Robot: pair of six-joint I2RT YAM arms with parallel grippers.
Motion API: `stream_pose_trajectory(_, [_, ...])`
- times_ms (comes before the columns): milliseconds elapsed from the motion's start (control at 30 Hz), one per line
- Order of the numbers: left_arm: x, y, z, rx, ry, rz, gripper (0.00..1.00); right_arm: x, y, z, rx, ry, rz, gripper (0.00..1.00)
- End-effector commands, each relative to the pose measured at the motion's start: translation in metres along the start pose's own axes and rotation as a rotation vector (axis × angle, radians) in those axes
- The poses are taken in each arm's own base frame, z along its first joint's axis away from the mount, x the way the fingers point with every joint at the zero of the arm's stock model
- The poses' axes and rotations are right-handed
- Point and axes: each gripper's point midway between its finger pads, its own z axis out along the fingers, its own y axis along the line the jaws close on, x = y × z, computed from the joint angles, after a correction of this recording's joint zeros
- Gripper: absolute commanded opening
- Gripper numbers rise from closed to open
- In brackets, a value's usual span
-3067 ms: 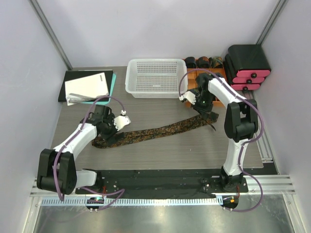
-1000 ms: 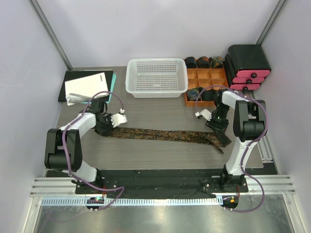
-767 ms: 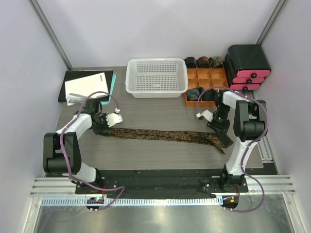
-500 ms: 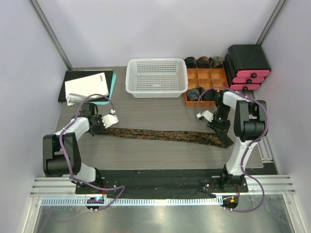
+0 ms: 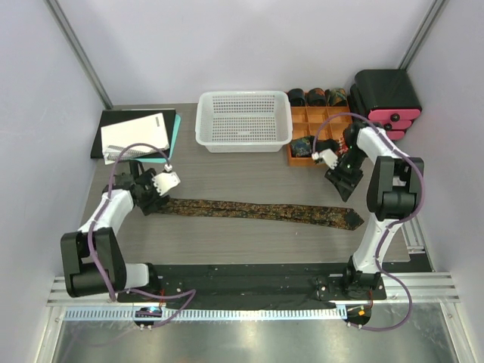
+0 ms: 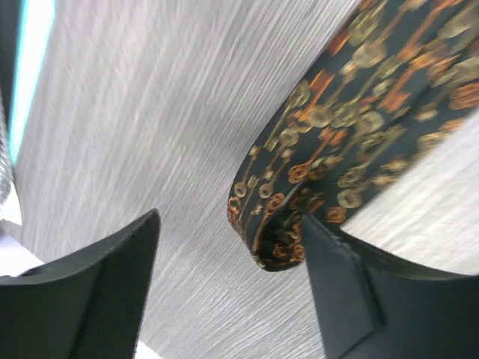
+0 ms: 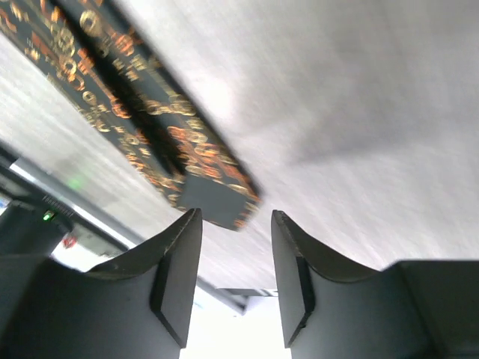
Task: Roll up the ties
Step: Flatten out the tie at the center of the board.
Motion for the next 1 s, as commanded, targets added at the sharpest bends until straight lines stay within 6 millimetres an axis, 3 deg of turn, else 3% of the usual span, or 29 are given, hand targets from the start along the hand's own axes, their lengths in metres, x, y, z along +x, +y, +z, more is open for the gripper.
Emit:
stream_pose_trajectory(0, [-0.041, -0.005, -0.026, 0.047, -0.181, -0.009, 0.83, -0.009, 0.017, -0.05, -0.002, -0.095, -0.019, 0.52])
stream_pose_trajectory(67, [-0.051, -0.011, -0.032, 0.09, -0.229, 0.007, 0.99, -0.017, 0.026, -0.056, -0.024, -0.133, -0.02, 0.55])
stream_pose_trajectory(200, [-0.075, -0.035, -0.022, 0.19, -0.261, 0.067, 1.0, -0.036, 0.046, -0.042, -0.071, -0.148, -0.036, 0.55])
stream_pose_trajectory(267, [-0.082, -0.033, -0.014, 0.193, -0.255, 0.074, 1.0, -0.049, 0.056, -0.03, -0.075, -0.134, -0.081, 0.55])
stream_pose_trajectory(300, [-0.089, -0.045, -0.004, 0.24, -0.237, 0.105, 1.0, -0.053, 0.055, -0.021, -0.065, -0.135, -0.084, 0.55])
stream_pose_trajectory(400, [-0.094, -0.047, 0.013, 0.293, -0.198, 0.129, 1.0, -0.059, 0.052, -0.001, -0.05, -0.109, -0.112, 0.55])
stream_pose_trajectory(500, [-0.106, -0.045, 0.011, 0.373, -0.205, 0.157, 1.0, -0.059, 0.048, 0.012, -0.06, -0.079, -0.119, 0.56])
stream_pose_trajectory(767, [-0.098, -0.091, 0.023, 0.618, -0.1, 0.226, 1.0, -0.057, 0.041, 0.029, -0.061, -0.034, -0.148, 0.53])
stream_pose_trajectory(967, [-0.093, -0.103, 0.021, 0.675, -0.054, 0.199, 0.94, -0.054, 0.041, 0.031, -0.062, -0.021, -0.15, 0.52])
